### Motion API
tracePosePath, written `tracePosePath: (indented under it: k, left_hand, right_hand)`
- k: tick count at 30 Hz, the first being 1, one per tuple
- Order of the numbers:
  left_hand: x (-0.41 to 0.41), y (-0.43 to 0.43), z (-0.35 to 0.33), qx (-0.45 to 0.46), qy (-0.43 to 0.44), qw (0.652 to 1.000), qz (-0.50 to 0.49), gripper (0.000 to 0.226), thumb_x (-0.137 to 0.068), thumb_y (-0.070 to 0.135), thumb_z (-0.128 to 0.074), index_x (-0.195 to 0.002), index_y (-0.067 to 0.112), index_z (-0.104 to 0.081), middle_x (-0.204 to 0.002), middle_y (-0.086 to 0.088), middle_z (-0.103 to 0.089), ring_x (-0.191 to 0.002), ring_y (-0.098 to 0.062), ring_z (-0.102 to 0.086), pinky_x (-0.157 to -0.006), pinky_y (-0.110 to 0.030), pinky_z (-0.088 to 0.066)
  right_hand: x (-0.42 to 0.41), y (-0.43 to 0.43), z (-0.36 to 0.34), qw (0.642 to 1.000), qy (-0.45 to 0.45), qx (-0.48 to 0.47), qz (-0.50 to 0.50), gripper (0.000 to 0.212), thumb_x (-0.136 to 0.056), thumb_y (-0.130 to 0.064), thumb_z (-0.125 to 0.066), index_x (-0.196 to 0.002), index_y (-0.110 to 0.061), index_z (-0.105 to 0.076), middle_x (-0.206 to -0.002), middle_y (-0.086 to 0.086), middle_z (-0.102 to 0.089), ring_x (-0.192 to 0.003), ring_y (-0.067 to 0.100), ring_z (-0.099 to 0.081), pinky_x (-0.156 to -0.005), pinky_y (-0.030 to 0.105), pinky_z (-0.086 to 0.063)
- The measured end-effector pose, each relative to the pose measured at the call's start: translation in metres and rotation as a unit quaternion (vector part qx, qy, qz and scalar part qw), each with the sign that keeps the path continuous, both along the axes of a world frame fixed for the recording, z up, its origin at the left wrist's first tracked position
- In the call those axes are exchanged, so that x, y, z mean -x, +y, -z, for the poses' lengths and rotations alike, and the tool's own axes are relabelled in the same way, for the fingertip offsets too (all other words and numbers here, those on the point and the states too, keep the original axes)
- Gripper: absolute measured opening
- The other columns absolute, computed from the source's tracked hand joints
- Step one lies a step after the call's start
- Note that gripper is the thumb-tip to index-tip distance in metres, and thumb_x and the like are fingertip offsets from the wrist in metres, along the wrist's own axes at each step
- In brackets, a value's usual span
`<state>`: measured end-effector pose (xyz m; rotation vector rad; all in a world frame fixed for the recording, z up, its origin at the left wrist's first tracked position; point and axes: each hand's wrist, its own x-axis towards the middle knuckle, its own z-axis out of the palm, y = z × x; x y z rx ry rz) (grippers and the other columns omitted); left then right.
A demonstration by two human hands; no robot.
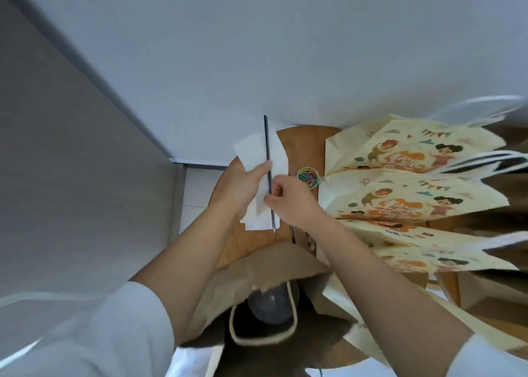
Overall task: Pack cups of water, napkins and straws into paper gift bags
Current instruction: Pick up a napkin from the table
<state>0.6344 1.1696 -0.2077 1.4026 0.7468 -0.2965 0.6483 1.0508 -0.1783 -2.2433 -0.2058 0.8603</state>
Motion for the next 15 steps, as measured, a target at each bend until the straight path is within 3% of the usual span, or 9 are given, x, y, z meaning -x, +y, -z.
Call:
tracePosePath:
  k: [3, 5, 7, 10, 12, 15]
  left_hand:
    - [0.019, -0.007, -0.045, -0.087, -0.064, 0.993, 0.046, 0.019, -0.092, 0.027, -0.06, -0.108, 0.017, -0.064, -0.101, 0.007, -0.066, -0.089, -0.009, -0.061, -0.072, -0.014, -0.048]
    - [0.035, -0.011, -0.074, -0.111, -0.104, 0.985, 0.079, 0.02, -0.096, 0.02, -0.054, -0.113, 0.012, -0.063, -0.1, 0.005, -0.064, -0.087, -0.008, -0.06, -0.064, -0.005, -0.045]
    - [0.054, -0.017, -0.103, -0.13, -0.141, 0.973, 0.131, 0.021, -0.096, 0.021, -0.054, -0.113, 0.011, -0.064, -0.101, 0.004, -0.066, -0.087, -0.006, -0.062, -0.065, -0.003, -0.046]
    - [0.084, -0.03, -0.141, -0.122, -0.183, 0.959, 0.179, 0.015, -0.097, 0.021, -0.052, -0.106, 0.017, -0.064, -0.092, 0.012, -0.066, -0.078, 0.007, -0.062, -0.063, -0.003, -0.046]
    - [0.101, -0.042, -0.161, -0.122, -0.205, 0.954, 0.182, 0.012, -0.096, 0.013, -0.053, -0.1, 0.018, -0.063, -0.086, 0.013, -0.064, -0.072, 0.008, -0.061, -0.06, -0.004, -0.044]
    - [0.124, -0.056, -0.184, -0.165, -0.224, 0.948, 0.157, 0.014, -0.091, 0.011, -0.06, -0.104, 0.017, -0.064, -0.09, 0.008, -0.065, -0.079, -0.002, -0.06, -0.063, -0.01, -0.045]
  right_hand:
    - [0.015, -0.014, -0.032, 0.998, -0.053, 0.008, -0.025, 0.018, -0.086, -0.02, -0.061, -0.072, -0.01, -0.053, -0.067, -0.003, -0.051, -0.063, 0.013, -0.047, -0.059, 0.026, -0.038]
    - [0.025, -0.026, -0.06, 0.988, -0.137, -0.02, 0.062, 0.016, -0.085, -0.026, -0.063, -0.088, -0.011, -0.058, -0.084, -0.002, -0.058, -0.077, 0.015, -0.054, -0.071, 0.028, -0.044]
    - [0.034, -0.037, -0.095, 0.972, -0.165, -0.1, 0.133, 0.03, -0.083, -0.027, -0.068, -0.106, -0.016, -0.053, -0.102, -0.004, -0.057, -0.09, 0.01, -0.054, -0.076, 0.021, -0.044]
    - [0.05, -0.048, -0.142, 0.973, -0.094, -0.182, 0.106, 0.052, -0.079, -0.022, -0.073, -0.122, -0.023, -0.043, -0.106, -0.011, -0.053, -0.093, 0.001, -0.053, -0.074, 0.015, -0.042]
    - [0.063, -0.055, -0.161, 0.974, -0.091, -0.192, 0.084, 0.046, -0.079, -0.017, -0.073, -0.119, -0.018, -0.05, -0.103, -0.005, -0.059, -0.095, 0.011, -0.058, -0.074, 0.019, -0.045]
    - [0.086, -0.068, -0.184, 0.968, -0.151, -0.189, 0.072, 0.017, -0.084, -0.013, -0.068, -0.096, -0.014, -0.055, -0.08, -0.007, -0.057, -0.075, 0.009, -0.056, -0.063, 0.018, -0.039]
